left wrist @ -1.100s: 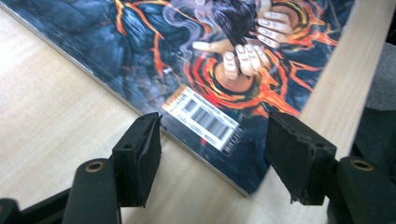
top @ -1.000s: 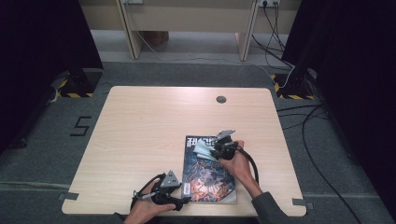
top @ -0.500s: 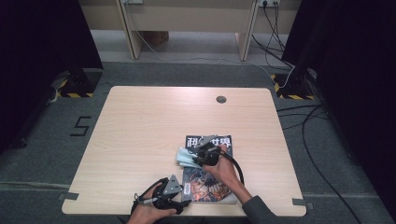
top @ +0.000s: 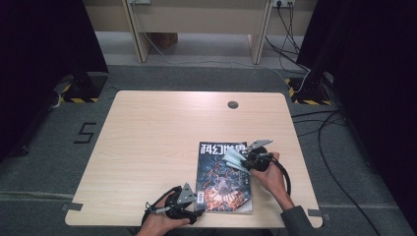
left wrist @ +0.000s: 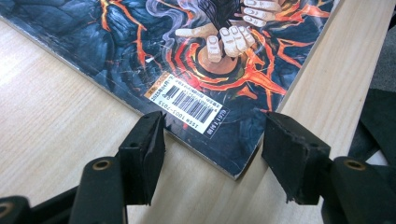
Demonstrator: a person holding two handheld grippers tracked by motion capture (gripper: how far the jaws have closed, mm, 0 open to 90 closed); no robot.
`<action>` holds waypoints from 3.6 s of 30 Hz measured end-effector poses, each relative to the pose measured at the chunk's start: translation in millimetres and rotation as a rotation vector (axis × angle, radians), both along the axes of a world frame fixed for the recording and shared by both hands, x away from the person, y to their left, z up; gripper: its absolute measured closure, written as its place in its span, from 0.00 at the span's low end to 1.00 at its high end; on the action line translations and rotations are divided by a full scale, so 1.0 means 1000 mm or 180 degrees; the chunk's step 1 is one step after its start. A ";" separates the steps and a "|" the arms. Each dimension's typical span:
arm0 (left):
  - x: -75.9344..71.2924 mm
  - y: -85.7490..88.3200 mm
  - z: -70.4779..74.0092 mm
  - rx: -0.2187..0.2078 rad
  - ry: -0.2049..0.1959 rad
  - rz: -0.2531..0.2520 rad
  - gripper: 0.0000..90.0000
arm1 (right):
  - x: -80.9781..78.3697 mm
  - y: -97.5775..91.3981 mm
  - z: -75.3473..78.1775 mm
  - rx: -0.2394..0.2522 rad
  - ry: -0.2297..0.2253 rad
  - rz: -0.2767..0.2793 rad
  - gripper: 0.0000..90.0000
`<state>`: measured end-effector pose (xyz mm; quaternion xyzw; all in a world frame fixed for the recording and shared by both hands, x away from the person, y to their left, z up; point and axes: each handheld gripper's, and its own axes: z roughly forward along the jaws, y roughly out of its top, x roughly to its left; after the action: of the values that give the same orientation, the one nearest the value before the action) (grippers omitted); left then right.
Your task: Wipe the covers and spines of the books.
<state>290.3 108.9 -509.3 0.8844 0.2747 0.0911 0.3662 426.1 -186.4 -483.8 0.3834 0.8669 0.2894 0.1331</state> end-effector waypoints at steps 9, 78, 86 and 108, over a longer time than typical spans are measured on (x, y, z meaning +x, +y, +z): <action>0.008 -0.002 0.000 -0.0020 -0.0006 0.0019 0.44 | 0.006 0.001 0.000 -0.0081 -0.0041 -0.0042 0.87; 0.010 0.000 -0.002 -0.0028 -0.0050 0.0110 0.42 | -0.023 0.085 -0.001 0.0014 0.0104 0.0594 0.87; 0.010 0.018 0.001 -0.0013 0.0086 0.0218 0.38 | -0.032 0.100 -0.001 0.0029 0.0128 0.0761 0.87; 0.020 0.042 0.001 0.0052 0.0114 0.0444 0.33 | -0.019 -0.004 0.003 -0.0080 0.0061 -0.0053 0.87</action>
<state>310.4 150.8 -508.0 0.8675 0.3414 0.1028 0.3468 406.9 -190.2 -480.5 0.3917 0.8685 0.2738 0.1320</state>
